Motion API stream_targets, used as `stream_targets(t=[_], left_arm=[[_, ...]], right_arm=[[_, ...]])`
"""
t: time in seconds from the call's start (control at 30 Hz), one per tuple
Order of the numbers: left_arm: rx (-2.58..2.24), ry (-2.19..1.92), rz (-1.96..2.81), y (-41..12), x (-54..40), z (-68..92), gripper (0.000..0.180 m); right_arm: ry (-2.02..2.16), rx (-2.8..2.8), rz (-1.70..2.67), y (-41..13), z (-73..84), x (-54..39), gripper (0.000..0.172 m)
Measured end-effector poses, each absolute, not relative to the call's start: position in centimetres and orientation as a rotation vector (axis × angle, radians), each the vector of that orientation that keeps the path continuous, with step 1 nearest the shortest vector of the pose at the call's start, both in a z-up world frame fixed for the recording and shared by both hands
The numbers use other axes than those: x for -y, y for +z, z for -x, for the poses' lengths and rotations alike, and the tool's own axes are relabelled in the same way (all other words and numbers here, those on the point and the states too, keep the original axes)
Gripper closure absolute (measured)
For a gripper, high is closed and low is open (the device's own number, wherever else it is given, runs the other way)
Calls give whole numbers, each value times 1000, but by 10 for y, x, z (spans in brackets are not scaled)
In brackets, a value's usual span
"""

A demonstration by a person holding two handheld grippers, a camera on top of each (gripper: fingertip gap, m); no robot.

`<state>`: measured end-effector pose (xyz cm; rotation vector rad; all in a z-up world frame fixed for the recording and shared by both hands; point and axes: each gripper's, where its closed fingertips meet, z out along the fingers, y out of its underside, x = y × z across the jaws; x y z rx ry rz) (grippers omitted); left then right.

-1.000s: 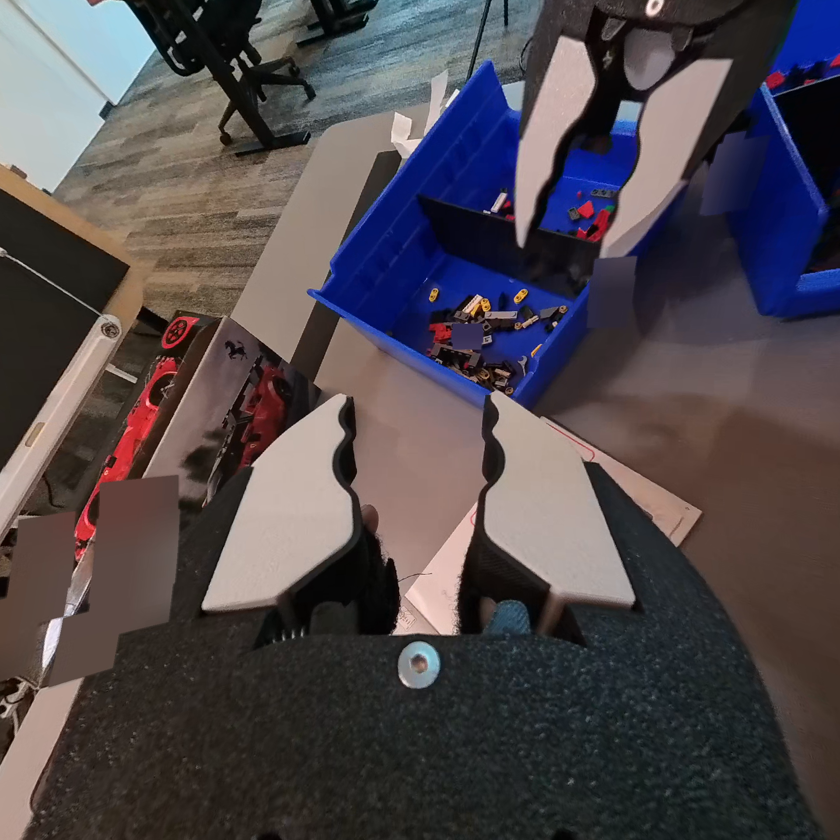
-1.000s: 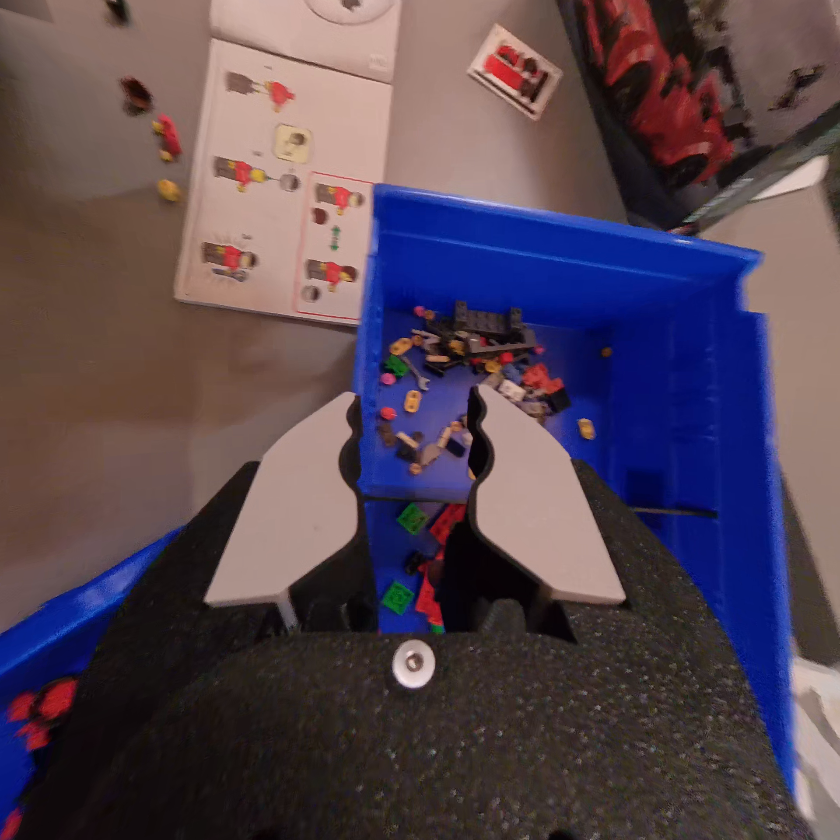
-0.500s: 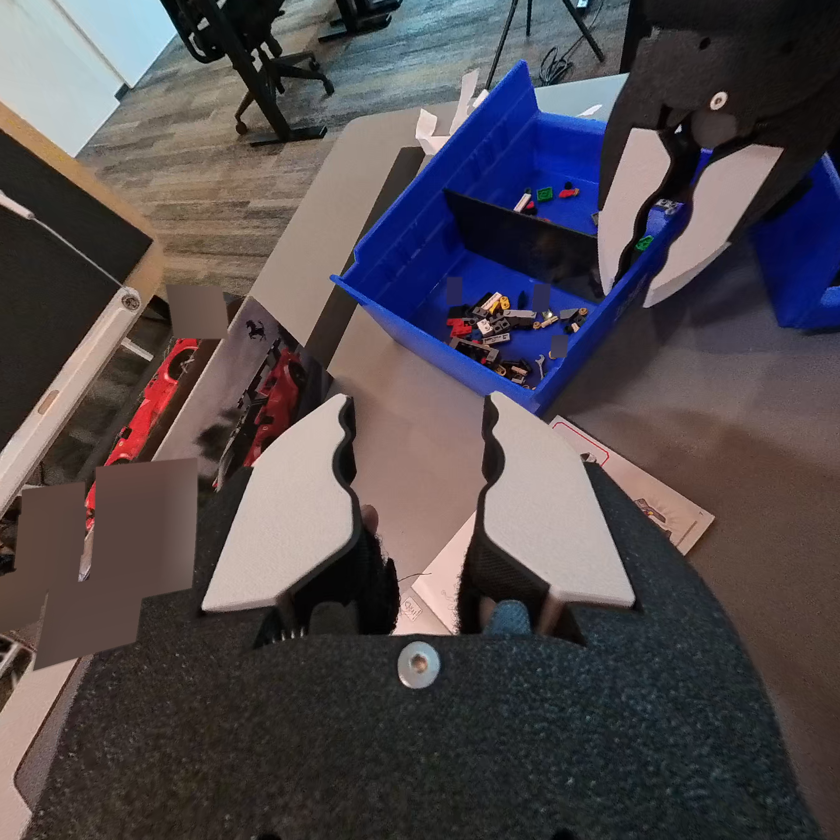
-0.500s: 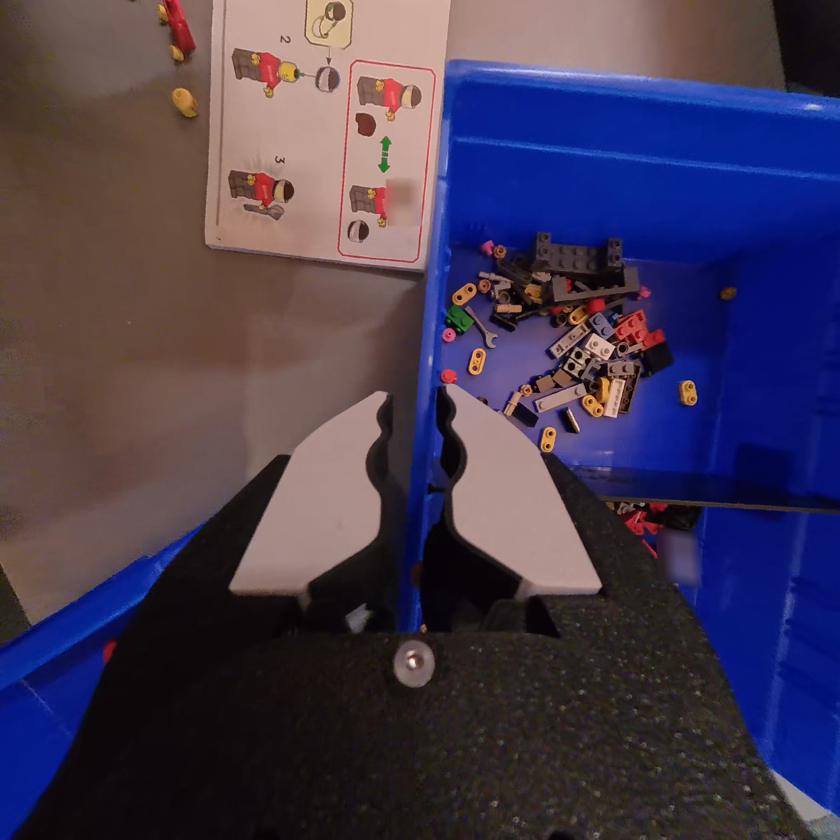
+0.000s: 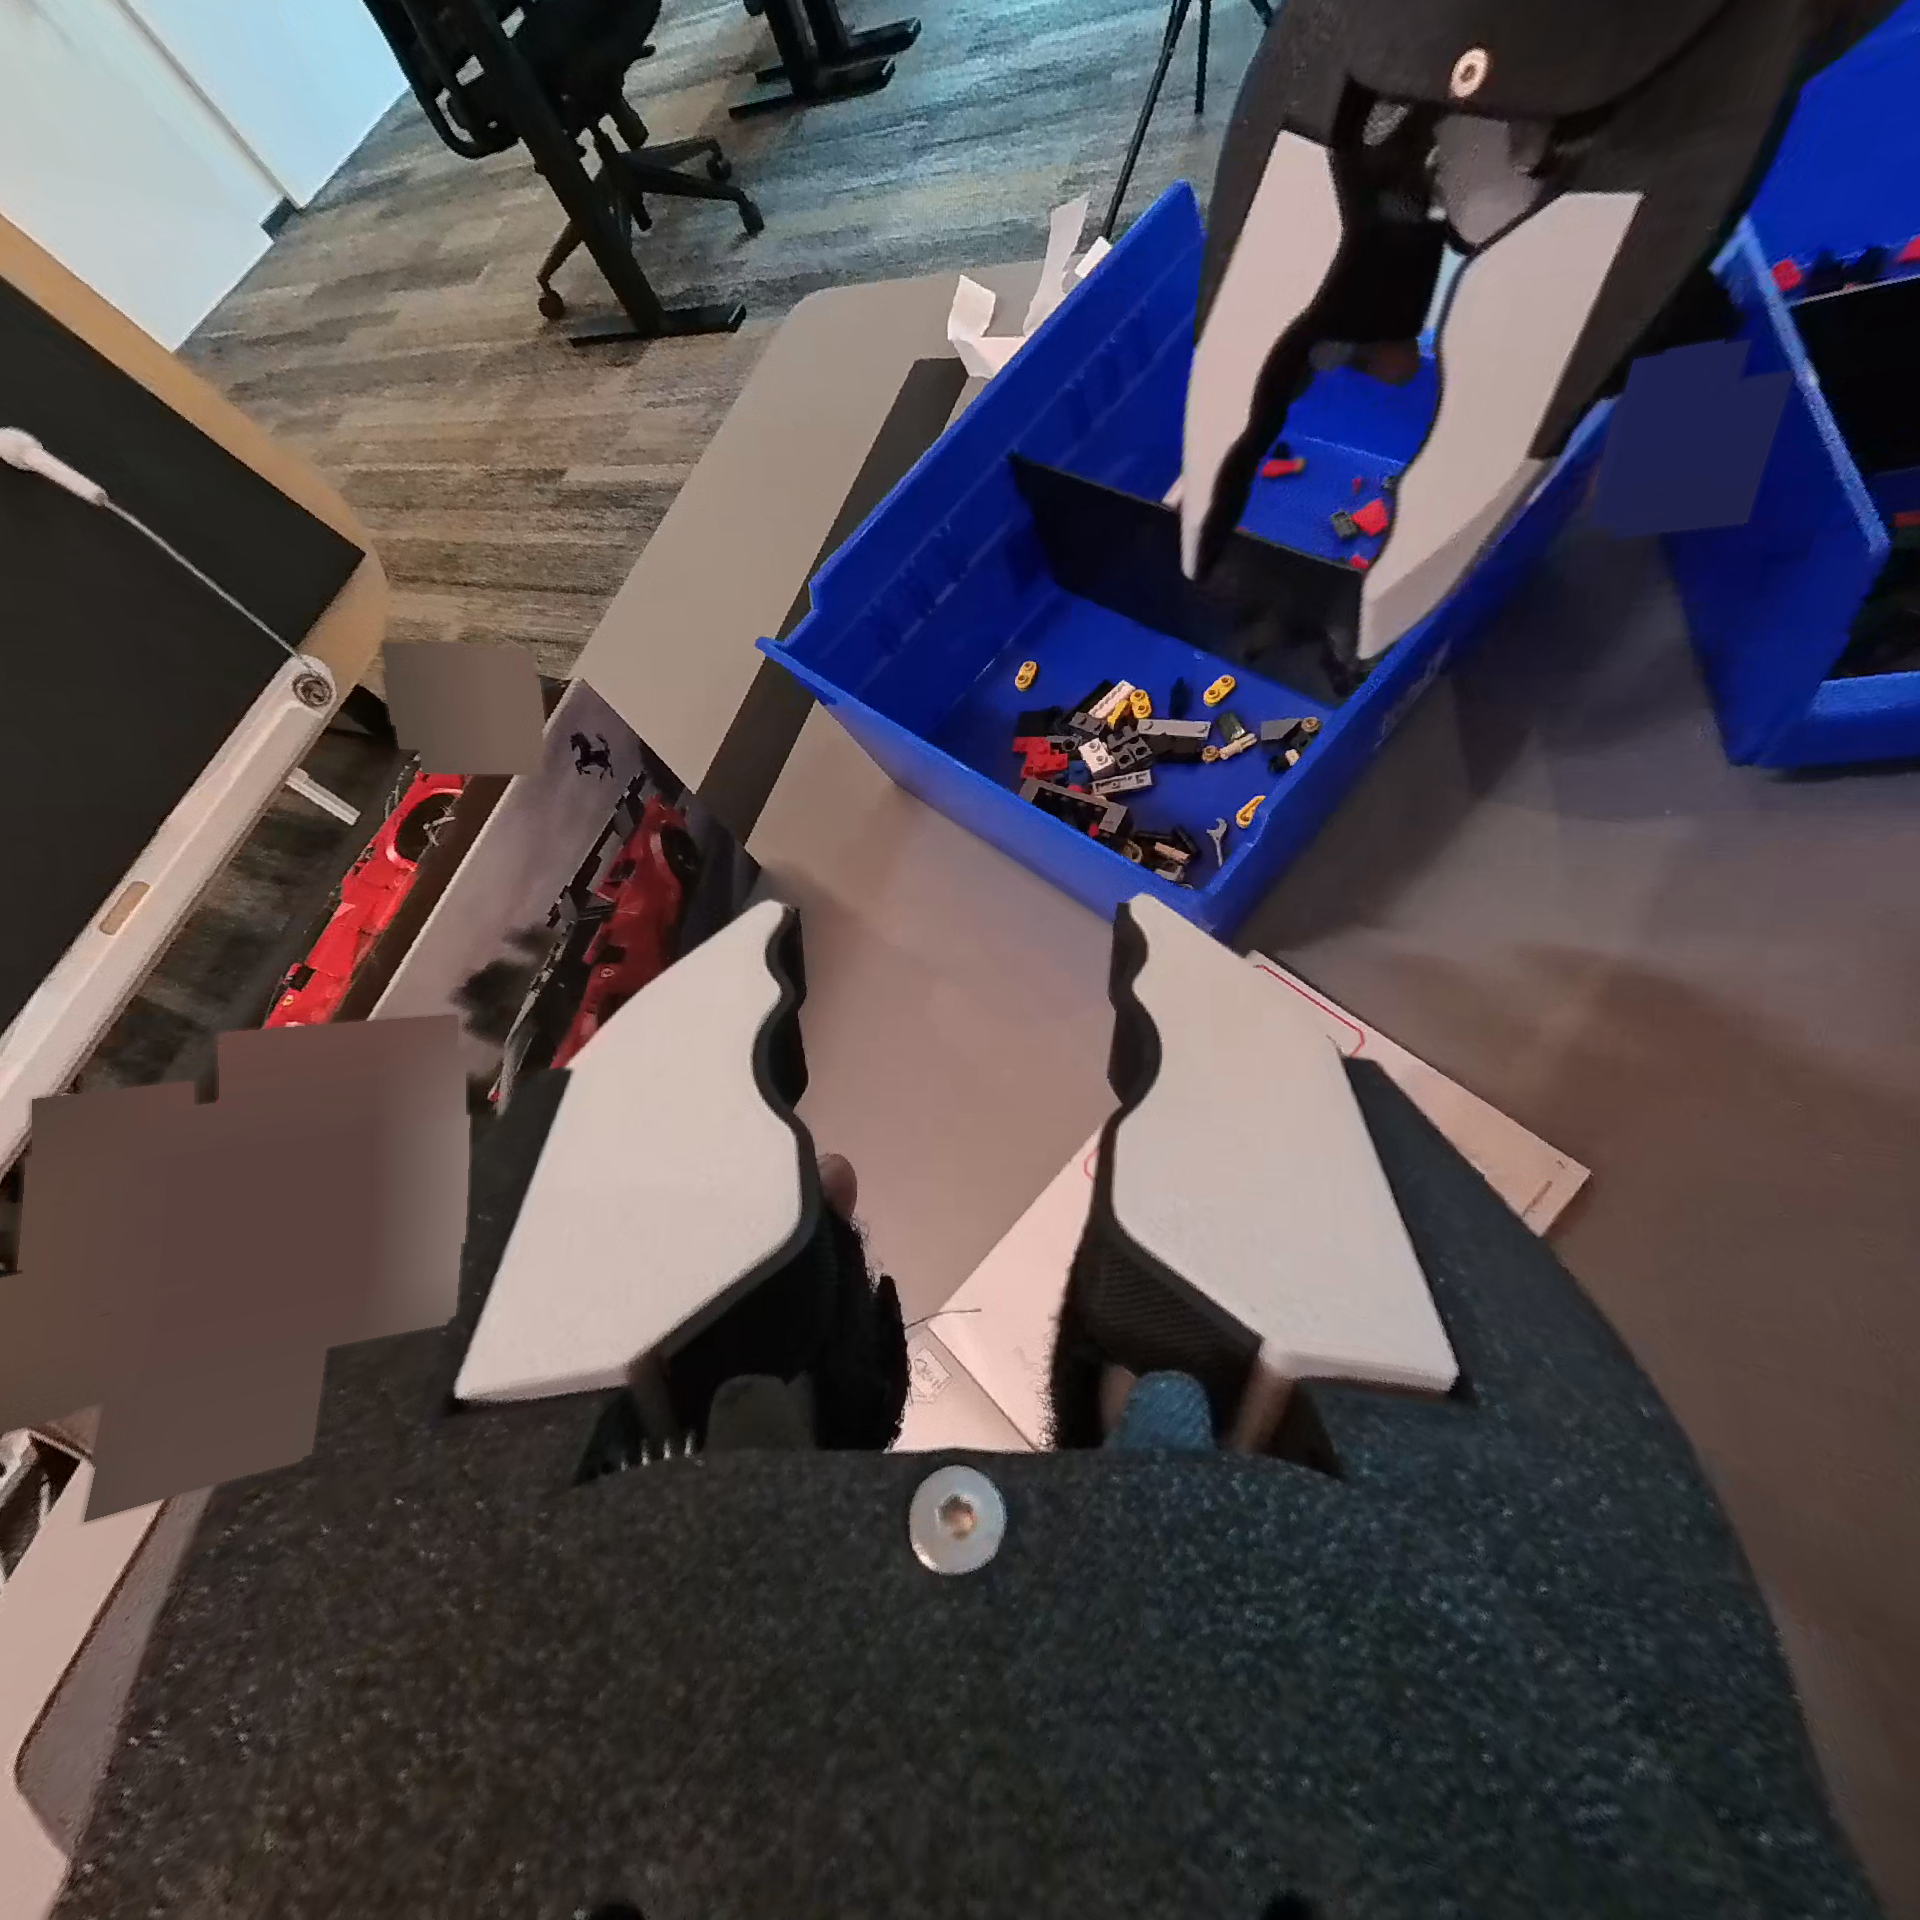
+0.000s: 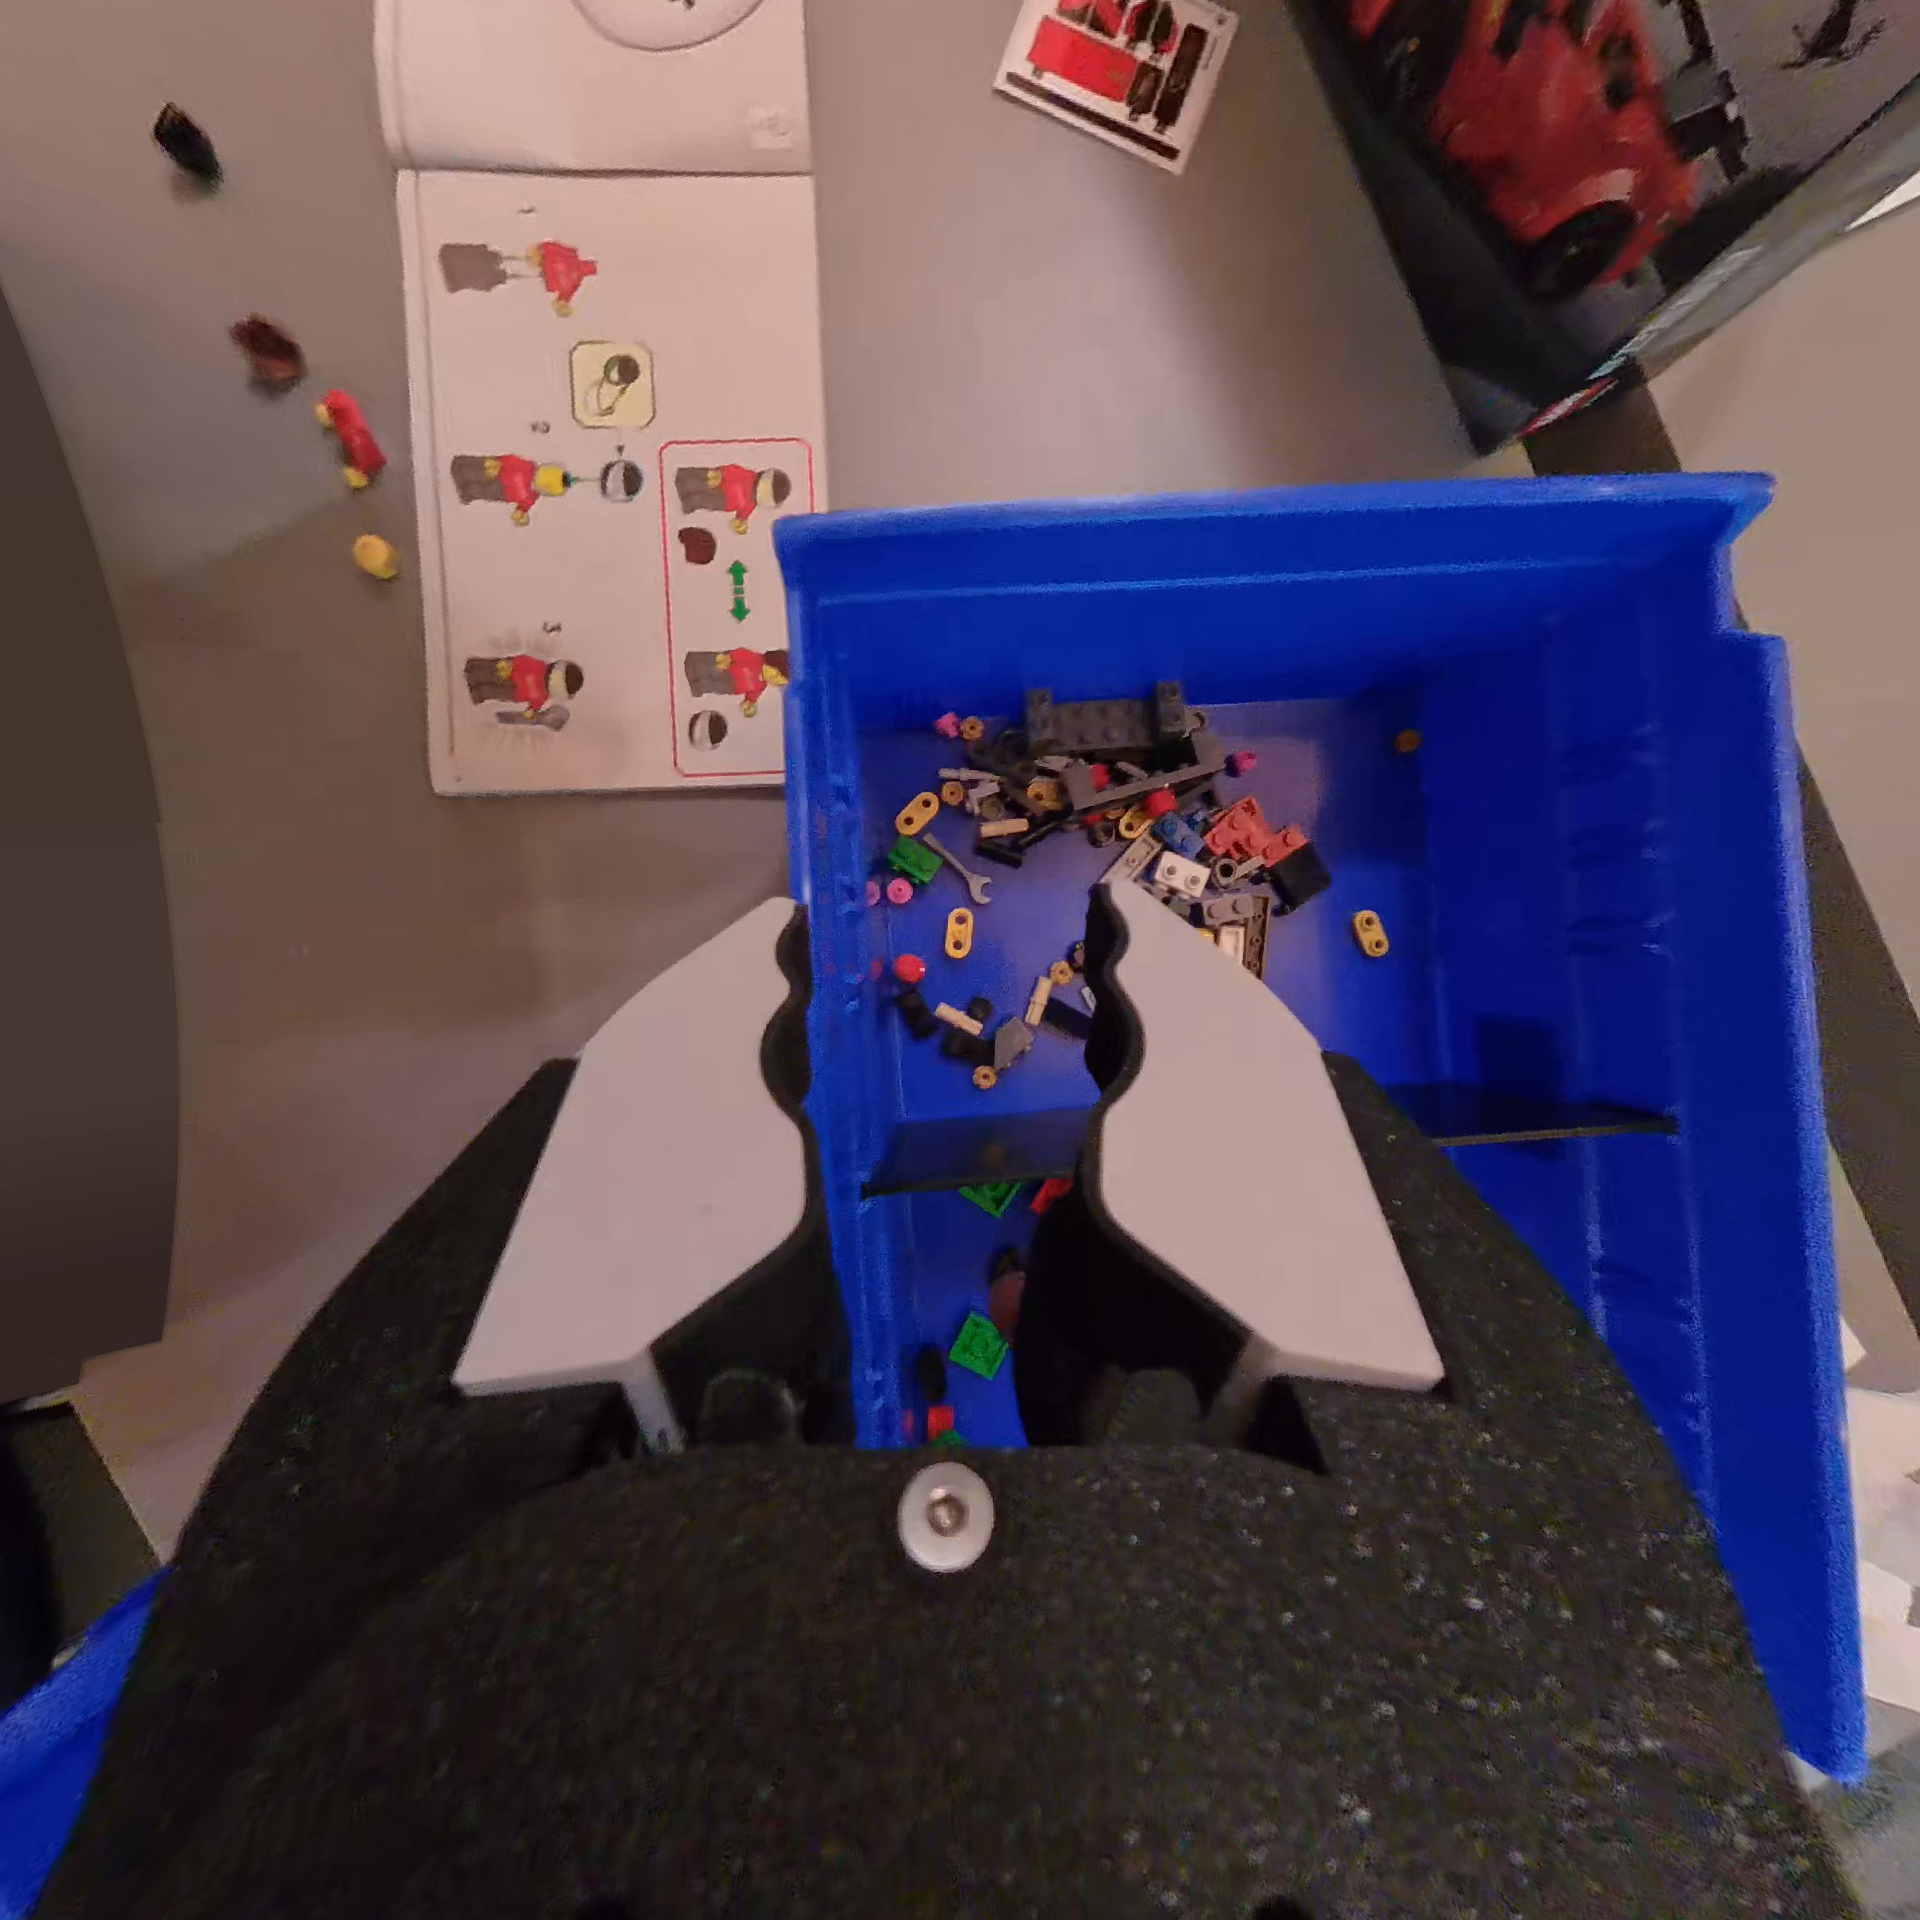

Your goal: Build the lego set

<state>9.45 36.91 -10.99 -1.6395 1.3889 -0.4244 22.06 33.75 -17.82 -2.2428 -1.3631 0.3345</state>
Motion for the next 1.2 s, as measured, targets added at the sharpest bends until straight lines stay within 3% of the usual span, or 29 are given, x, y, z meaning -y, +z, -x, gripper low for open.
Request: stream_targets(t=[0.27, 0.47, 1.2], left_arm=[[-1407, -474, 1693, -113, -363, -91, 119], [-1436, -496, 1730, -117, -357, -91, 104], [-1391, -517, 1727, -110, -361, -81, 109]], right_arm=[[260, 1359, 2255, -191, -220, -354, 120], [235, 1355, 2277, -204, -222, -366, 119], [224, 1409, 2287, -251, -211, -387, 121]])
